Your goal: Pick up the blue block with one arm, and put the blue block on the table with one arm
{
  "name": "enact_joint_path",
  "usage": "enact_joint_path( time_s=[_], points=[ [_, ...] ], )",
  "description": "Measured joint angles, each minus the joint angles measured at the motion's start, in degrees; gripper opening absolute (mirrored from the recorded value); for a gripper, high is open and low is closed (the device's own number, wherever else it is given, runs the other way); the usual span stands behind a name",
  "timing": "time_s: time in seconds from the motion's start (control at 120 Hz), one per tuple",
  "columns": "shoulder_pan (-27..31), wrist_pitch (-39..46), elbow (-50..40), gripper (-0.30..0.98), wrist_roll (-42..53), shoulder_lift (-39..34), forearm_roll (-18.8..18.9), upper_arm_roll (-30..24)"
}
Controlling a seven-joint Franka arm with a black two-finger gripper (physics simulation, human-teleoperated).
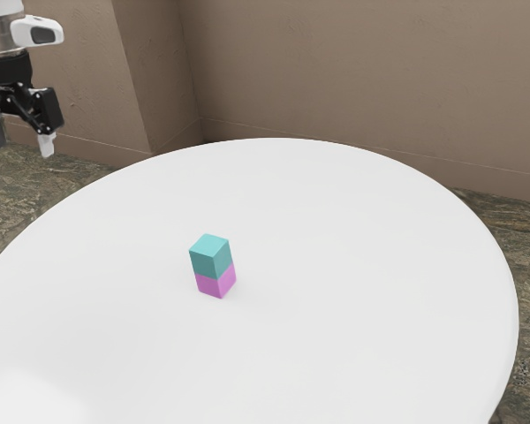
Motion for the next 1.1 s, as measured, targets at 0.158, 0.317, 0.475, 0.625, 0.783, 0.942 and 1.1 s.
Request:
enact_joint_path(
  time_s=[0.158, 0.317, 0.475, 0.625, 0.783, 0.942, 1.1],
  points=[
    [-0.6, -2.6, 14.8, 0.69, 0.0, 0.0, 1.0, -3.8],
    [-1.1, -3.2, 16.2, 0.68, -0.2, 3.4, 0.8, -10.1],
    [-1.0, 1.1, 15.8, 0.69, -0.2, 12.1, -0.6, -10.6],
    [-1.1, 7.5, 14.7, 0.69, -0.2, 17.3, -0.9, -10.5],
    [-1.5, 16.4, 11.9, 0.69, -0.3, 23.6, -0.2, -10.5],
    [-1.3, 24.5, 7.5, 0.69, -0.5, 27.6, -0.7, -10.5],
    [-0.9, 33.0, 1.5, 0.69, -1.3, 30.4, -1.8, -10.3]
  ],
)
